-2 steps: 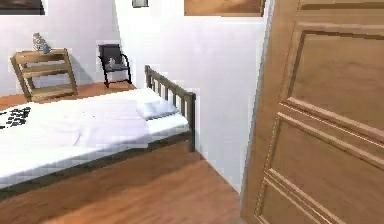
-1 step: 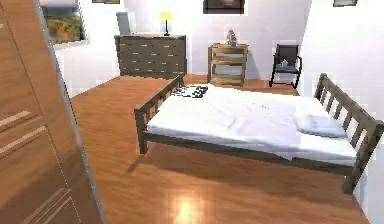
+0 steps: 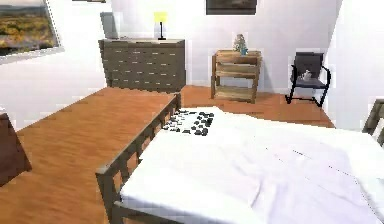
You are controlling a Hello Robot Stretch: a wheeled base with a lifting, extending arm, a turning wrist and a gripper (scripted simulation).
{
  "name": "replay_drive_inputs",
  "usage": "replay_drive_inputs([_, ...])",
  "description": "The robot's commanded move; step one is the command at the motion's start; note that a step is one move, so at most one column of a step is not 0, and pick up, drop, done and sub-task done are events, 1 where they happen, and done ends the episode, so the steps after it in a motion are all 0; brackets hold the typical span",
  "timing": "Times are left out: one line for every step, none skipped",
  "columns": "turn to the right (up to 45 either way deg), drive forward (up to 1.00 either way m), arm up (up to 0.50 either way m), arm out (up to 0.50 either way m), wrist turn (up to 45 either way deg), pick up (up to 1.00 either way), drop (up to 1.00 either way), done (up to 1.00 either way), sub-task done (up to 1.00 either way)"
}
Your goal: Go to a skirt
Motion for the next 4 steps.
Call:
replay_drive_inputs([-39.0,0.0,0.0,0.0,0.0,0.0,0.0,0.0,0.0])
replay_drive_inputs([0.0,0.05,0.0,0.0,0.0,0.0,0.0,0.0,0.0])
replay_drive_inputs([-15.0,0.0,0.0,0.0,0.0,0.0,0.0,0.0,0.0])
replay_drive_inputs([0.0,0.95,0.0,0.0,0.0,0.0,0.0,0.0,0.0])
